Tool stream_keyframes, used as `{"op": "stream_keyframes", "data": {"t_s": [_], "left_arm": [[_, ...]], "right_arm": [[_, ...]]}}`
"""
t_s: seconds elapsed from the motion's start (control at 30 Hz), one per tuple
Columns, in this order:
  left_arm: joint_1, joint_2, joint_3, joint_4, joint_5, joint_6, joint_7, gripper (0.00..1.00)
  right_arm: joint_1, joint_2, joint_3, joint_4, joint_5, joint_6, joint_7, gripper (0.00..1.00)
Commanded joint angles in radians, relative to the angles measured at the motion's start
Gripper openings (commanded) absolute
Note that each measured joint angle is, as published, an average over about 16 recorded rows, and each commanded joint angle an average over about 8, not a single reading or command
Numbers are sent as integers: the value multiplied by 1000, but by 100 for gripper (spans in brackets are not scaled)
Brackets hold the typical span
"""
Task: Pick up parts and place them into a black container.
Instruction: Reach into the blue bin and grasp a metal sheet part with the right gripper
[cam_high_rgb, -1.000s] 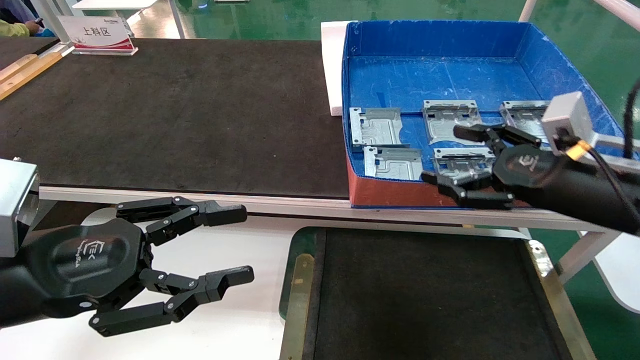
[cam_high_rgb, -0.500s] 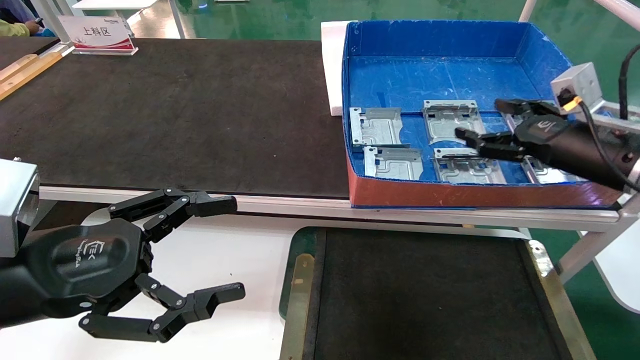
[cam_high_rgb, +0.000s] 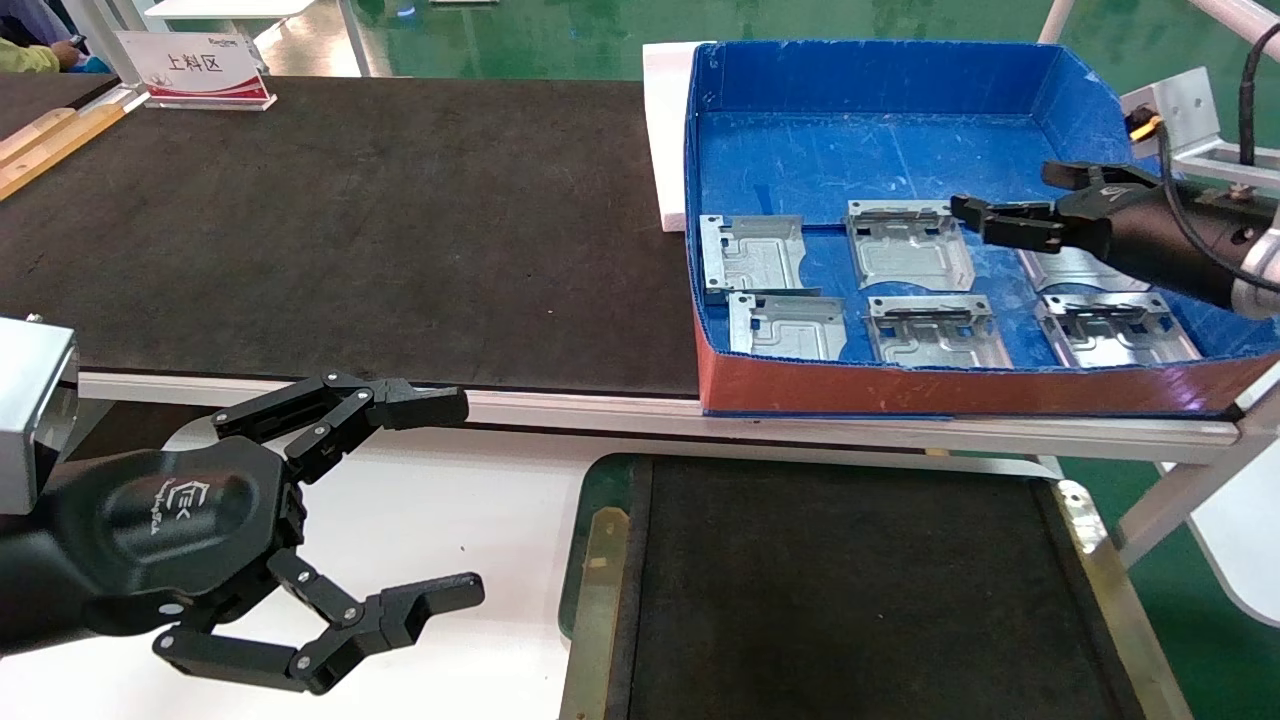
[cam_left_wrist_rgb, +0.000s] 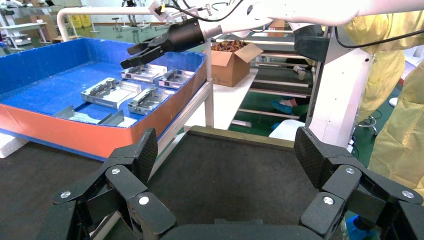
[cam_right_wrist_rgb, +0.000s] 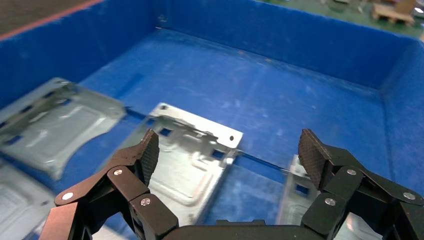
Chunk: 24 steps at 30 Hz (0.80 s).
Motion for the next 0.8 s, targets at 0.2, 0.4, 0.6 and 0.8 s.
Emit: {"op": "stream_keyframes", "data": {"t_s": [0.2, 0.4, 0.6, 0.8], "left_arm": [[0, 0, 0, 0, 0, 0, 0, 100], [0, 0, 0, 0, 0, 0, 0, 100], [0, 0, 0, 0, 0, 0, 0, 100], [0, 0, 0, 0, 0, 0, 0, 100]], "right_arm": [[75, -37, -45, -99, -69, 58, 68, 100], [117, -60, -87, -162, -130, 86, 142, 100], [145, -79, -121, -210, -179, 115, 205, 100], [159, -89, -141, -235, -207, 136, 240, 100]]}}
